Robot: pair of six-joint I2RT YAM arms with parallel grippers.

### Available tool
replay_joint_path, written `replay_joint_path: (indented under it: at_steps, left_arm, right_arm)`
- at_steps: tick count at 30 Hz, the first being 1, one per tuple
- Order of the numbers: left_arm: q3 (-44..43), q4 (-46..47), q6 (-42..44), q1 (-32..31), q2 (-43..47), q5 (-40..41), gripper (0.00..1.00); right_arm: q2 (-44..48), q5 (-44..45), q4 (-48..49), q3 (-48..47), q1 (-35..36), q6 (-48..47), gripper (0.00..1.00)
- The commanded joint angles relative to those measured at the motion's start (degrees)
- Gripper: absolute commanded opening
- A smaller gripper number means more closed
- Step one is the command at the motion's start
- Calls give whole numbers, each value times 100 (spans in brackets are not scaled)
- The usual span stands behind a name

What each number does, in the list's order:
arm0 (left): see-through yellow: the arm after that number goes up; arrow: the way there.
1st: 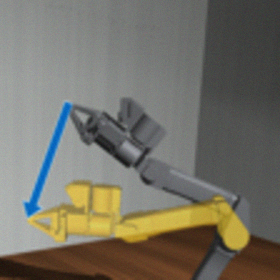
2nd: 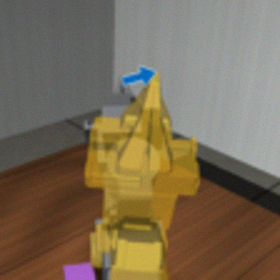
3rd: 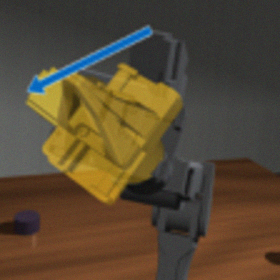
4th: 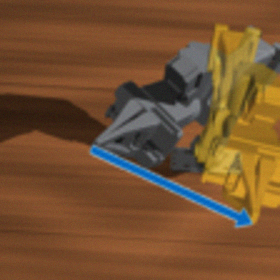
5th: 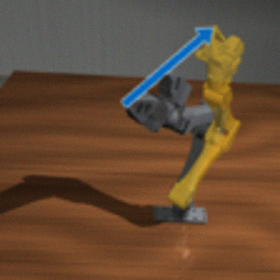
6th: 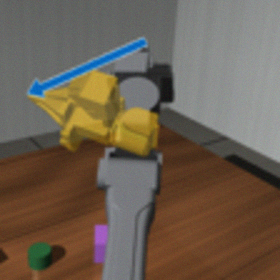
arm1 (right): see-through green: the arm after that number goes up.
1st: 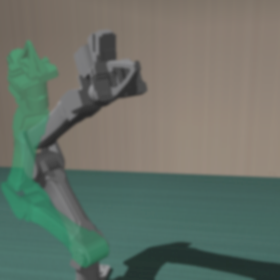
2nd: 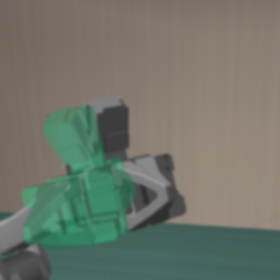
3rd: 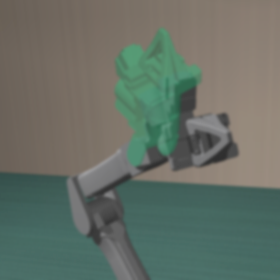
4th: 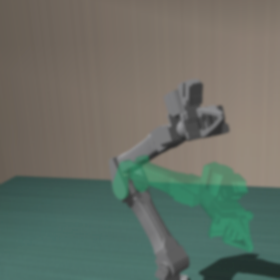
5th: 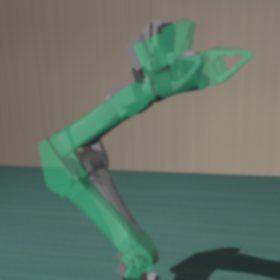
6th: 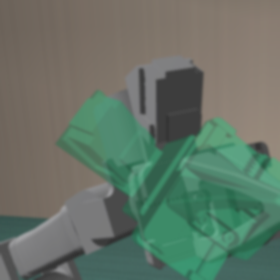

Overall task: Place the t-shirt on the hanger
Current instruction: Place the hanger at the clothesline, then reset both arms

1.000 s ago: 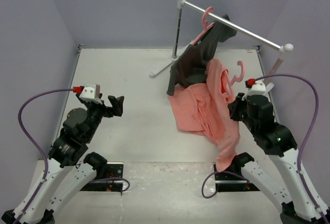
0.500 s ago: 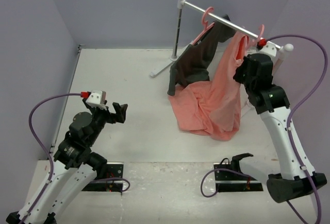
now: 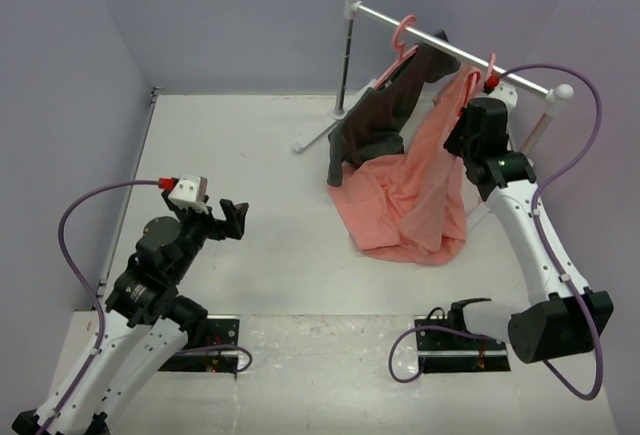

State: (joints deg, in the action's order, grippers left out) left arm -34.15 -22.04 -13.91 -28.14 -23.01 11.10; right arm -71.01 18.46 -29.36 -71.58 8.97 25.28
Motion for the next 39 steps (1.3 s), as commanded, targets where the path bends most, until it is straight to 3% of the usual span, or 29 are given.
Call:
replay_joint_path:
  at_steps: [1, 2, 3, 5, 6, 9, 15, 25, 29, 39]
  left_arm:
    - [-8, 33, 16, 84, -82, 142, 100]
    - [-8, 33, -74, 157, -122, 278, 100]
    - [-21, 29, -163, 261, -186, 440, 100]
    - [-55, 8, -357, 497, -322, 689, 100]
    - [-80, -5, -488, 608, -413, 777, 100]
    - [-177, -47, -684, 1151, -685, 946, 100]
    - [-412, -193, -1011, 2123, -1020, 1024, 100]
    - [-550, -374, -315, 2132, -809, 346, 100]
    - [-319, -362, -423, 2027, -740, 321, 100]
    - [-224, -343, -419, 1840, -293, 468, 100]
  right_arm:
    - [249, -294, 439, 430, -10, 132, 0]
    - [335, -406, 556, 541, -10, 176, 4]
    - [431, -529, 651, 601, -7, 220, 20]
    - [575, -756, 663, 545, -1, 271, 66]
    - [636, -851, 577, 475, -4, 261, 79]
    - [1118, -963, 336, 226, -1, 95, 99]
    - [2662, -584, -312, 291, 32, -724, 99]
    - [5299, -677, -711, 1816, 606, -1196, 99]
    - [5782, -843, -807, 2375, 799, -1094, 99]
    - [6480, -425, -1096, 2659, 825, -1002, 99]
